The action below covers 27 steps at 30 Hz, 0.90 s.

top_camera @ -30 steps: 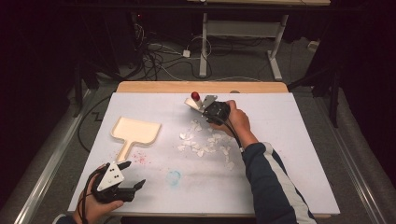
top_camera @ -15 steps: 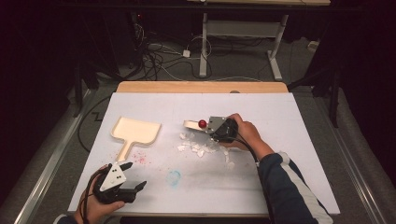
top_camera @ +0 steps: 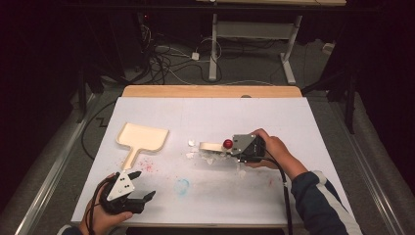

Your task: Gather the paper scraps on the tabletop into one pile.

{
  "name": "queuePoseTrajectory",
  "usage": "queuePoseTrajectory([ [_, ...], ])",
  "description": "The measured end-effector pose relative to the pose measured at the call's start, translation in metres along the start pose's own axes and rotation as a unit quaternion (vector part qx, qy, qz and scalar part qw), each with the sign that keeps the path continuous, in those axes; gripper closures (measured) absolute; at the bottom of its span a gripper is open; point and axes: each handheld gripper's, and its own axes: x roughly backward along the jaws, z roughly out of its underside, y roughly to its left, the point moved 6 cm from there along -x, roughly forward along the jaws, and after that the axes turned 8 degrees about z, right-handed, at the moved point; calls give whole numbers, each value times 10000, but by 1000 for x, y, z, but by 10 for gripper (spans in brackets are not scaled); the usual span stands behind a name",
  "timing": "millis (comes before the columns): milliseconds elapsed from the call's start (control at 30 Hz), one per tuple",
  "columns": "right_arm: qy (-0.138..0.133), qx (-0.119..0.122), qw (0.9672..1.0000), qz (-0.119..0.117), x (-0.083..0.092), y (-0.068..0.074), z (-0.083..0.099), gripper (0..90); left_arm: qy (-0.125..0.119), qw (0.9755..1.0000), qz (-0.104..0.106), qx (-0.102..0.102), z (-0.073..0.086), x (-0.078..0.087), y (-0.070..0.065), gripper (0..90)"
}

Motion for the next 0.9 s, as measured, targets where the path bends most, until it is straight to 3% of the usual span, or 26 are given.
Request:
queuePoseTrajectory([
  [167, 44, 157, 9997, 194, 6, -3, 0, 682, -2, 10000, -8, -10, -1, 0, -1, 209],
  [433, -43, 62, 9987, 508, 10, -17, -7, 682, -13, 10000, -22, 18, 0, 0, 2, 208],
  [533, -60, -22, 9967, 809, 15, -25, -13, 682, -40, 10000, -20, 20, 0, 1, 2, 209],
  [700, -143, -539, 9953, 789, 24, -29, -26, 682, -131, 9999, -51, 28, -1, 4, 2, 209],
  [800, -59, -572, 9955, 758, 28, -28, -29, 682, -150, 9999, -63, 40, -1, 5, 2, 209],
  [900, -6, -777, 9952, 602, 34, -27, -32, 682, -172, 9998, -58, 58, -1, 6, 2, 209],
])
